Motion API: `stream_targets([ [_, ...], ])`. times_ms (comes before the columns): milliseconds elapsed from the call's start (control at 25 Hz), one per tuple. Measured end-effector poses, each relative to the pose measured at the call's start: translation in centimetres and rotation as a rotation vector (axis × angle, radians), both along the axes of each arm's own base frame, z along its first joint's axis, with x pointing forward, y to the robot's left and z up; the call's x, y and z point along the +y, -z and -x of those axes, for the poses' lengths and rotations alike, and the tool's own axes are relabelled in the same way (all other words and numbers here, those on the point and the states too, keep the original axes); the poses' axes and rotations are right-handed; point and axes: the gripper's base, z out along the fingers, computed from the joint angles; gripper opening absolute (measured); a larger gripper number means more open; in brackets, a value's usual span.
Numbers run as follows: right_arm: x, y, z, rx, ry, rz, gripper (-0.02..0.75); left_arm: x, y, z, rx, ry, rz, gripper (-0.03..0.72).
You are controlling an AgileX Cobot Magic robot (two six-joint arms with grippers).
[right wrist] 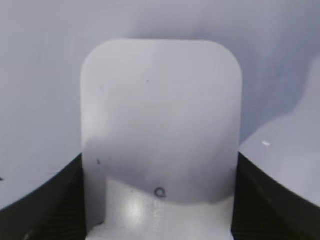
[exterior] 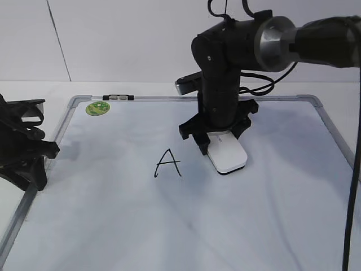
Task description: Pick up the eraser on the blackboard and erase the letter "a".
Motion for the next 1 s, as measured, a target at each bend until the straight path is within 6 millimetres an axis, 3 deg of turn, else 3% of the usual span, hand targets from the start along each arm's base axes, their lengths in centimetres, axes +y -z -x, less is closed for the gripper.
stream_targets([
  [360,-1.6,-0.7,-0.7,-0.018,0.028,0.015,0.543,0.0,0.0,0.0,0.004,0.002,-0.002,0.225],
  [720,-3.4,-10.2,1.5,-0.175,0.023,-0.031,0.544,0.2,0.0,0.1,0.003,0.016,-0.019,0.225],
  [880,-4.3,-12.4,2.4,-0.196,0.039,-0.036,0.544,0.2,0.0,0.1,0.003,0.019,-0.023,0.225],
  [1000,-6.0,-12.9,2.8,-0.181,0.082,-0.048,0.543,0.2,0.0,0.1,0.003,0.019,-0.023,0.225],
])
